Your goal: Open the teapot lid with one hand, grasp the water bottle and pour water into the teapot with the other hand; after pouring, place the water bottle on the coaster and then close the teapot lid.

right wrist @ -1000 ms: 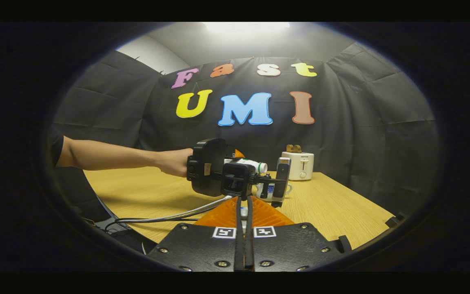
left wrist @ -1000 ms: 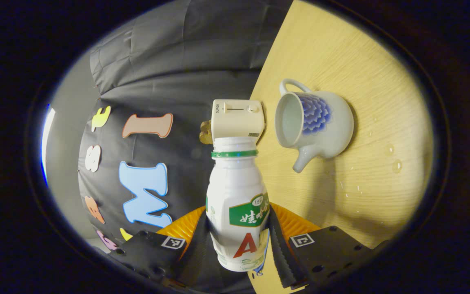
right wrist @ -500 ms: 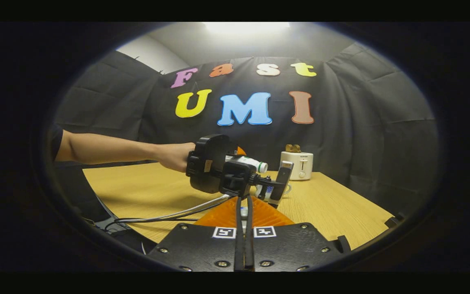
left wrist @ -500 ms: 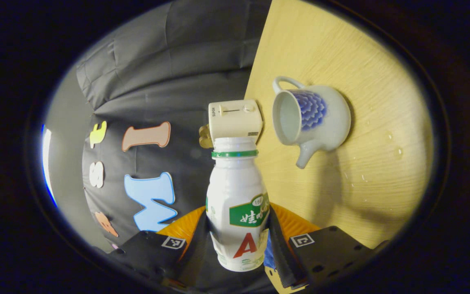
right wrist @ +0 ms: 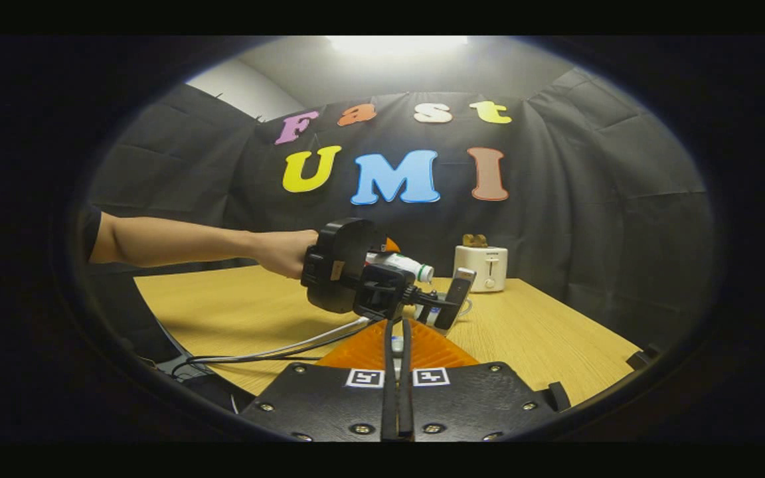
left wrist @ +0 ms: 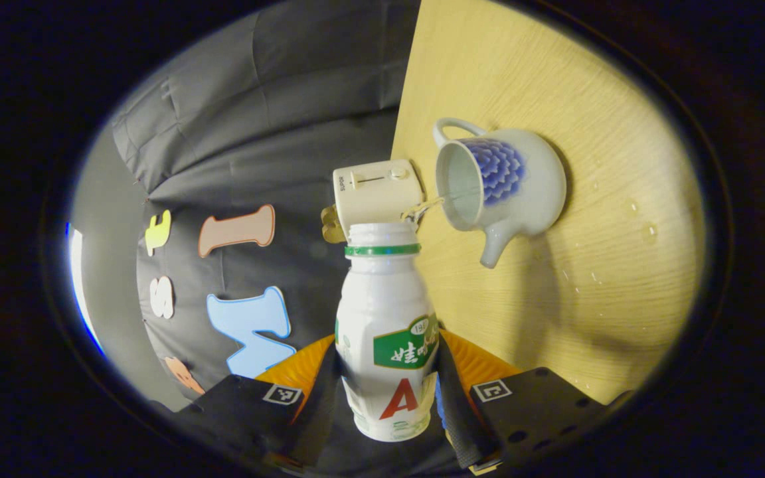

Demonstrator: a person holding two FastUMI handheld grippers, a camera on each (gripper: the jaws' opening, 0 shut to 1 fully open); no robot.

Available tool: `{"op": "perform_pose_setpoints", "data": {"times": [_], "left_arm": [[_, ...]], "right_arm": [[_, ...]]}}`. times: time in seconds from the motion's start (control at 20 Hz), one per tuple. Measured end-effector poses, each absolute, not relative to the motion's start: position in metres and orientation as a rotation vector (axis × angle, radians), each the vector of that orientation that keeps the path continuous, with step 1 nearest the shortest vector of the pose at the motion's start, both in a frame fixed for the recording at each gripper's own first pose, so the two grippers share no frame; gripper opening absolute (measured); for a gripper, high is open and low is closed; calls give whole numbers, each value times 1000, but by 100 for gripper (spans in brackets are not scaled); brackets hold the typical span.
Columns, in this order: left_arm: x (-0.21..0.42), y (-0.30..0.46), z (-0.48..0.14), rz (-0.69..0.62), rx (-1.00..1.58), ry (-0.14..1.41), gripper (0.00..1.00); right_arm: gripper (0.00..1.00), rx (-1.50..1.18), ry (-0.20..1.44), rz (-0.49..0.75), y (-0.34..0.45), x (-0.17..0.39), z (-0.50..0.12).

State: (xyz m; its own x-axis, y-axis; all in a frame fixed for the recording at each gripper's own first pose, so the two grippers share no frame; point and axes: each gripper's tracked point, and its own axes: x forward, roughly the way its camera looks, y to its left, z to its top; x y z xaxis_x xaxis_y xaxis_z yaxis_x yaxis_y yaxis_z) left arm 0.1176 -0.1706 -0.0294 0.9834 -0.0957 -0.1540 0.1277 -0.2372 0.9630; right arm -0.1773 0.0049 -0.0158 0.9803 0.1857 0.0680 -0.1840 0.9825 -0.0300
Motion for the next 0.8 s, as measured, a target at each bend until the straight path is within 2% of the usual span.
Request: {"op": "perform_pose_setpoints", "data": {"times": [0.05,0.2,0.25,0.5,0.55,0.65,0.8], "left_arm": [[117,-171,-29,-208,1803,19,78],[118,-171,-26,-199,1818,12,83],[118,-172,-25,-196,1826,8,78],[118,-172,-23,-194,1845,7,78],[118,-173,-23,-193,1850,7,74],[118,-173,-21,-193,1867,-1,83],[116,-176,-18,-183,1893,-18,78]], "right_arm": [[1,-23,-72,185,5,-177,-16],[1,-23,-72,186,6,-177,-15],[1,-23,-71,187,6,-177,-15],[1,-22,-68,186,5,-177,-16],[1,-21,-67,187,5,-178,-17],[1,-22,-66,187,5,-177,-16],[1,-19,-66,186,5,-176,-16]]}}
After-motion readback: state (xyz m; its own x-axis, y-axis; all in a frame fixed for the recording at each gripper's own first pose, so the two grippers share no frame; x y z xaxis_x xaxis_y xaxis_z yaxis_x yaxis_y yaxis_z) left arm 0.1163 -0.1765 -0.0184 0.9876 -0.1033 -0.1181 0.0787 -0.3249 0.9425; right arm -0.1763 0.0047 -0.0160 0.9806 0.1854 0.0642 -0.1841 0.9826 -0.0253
